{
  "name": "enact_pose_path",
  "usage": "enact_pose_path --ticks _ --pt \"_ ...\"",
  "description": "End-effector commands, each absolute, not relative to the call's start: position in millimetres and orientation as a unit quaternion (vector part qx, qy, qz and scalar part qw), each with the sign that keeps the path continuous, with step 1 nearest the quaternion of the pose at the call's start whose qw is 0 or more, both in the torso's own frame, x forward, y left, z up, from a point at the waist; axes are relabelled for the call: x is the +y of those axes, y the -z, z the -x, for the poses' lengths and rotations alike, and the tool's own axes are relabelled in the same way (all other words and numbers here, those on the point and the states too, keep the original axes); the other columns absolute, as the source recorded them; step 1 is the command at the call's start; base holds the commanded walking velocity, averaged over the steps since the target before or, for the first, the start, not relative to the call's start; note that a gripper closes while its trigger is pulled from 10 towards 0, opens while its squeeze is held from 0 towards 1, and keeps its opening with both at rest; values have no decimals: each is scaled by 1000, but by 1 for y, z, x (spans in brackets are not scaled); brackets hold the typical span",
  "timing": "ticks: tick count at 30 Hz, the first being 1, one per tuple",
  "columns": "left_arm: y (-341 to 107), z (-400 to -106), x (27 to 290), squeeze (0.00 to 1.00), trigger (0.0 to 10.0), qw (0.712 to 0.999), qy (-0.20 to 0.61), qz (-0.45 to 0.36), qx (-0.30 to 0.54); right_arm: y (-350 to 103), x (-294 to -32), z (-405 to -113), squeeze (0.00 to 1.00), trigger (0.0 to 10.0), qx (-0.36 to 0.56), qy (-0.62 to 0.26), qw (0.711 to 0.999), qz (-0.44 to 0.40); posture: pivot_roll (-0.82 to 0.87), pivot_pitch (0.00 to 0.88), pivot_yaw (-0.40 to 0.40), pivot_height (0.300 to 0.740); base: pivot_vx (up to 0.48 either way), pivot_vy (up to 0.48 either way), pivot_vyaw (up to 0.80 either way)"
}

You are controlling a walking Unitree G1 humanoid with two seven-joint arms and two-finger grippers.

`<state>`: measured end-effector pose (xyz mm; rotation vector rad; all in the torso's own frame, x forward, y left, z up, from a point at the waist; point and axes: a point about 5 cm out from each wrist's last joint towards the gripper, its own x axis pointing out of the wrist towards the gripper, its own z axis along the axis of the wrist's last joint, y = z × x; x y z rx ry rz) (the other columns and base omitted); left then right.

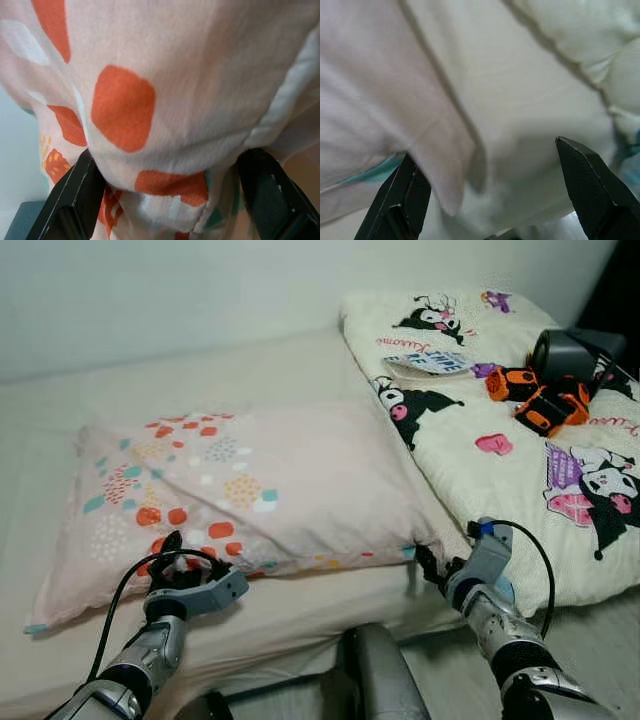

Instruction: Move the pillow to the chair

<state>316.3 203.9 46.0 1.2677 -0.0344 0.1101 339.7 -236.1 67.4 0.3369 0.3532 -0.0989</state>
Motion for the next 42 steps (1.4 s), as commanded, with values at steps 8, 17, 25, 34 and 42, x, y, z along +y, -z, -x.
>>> enact_pose_path --ticks 8,17,25,34,42 --pt "-81 -335 242 0 0 787 -128 -603 -10 -78 -233 -342 0 10000 154 39 970 -183 -334 297 48 556 0 0 0" --pt "-85 -335 247 0 0 786 -135 -603 -12 -85 -229 -345 0 10000 141 35 971 -192 -333 263 60 556 0 0 0" --pt "-92 -343 230 0 0 825 -111 -553 -34 -100 -224 -354 0 10000 104 10 972 -213 -301 196 66 556 0 0 0" --pt "-151 -371 198 0 0 923 -109 -346 -132 -123 -204 -370 0 10000 55 -47 973 -221 -230 101 66 570 0 0 0" --pt "-177 -356 146 0 10000 982 -51 7 -180 -139 -177 -382 0 10000 28 -97 963 -248 -172 41 46 593 0 0 0"
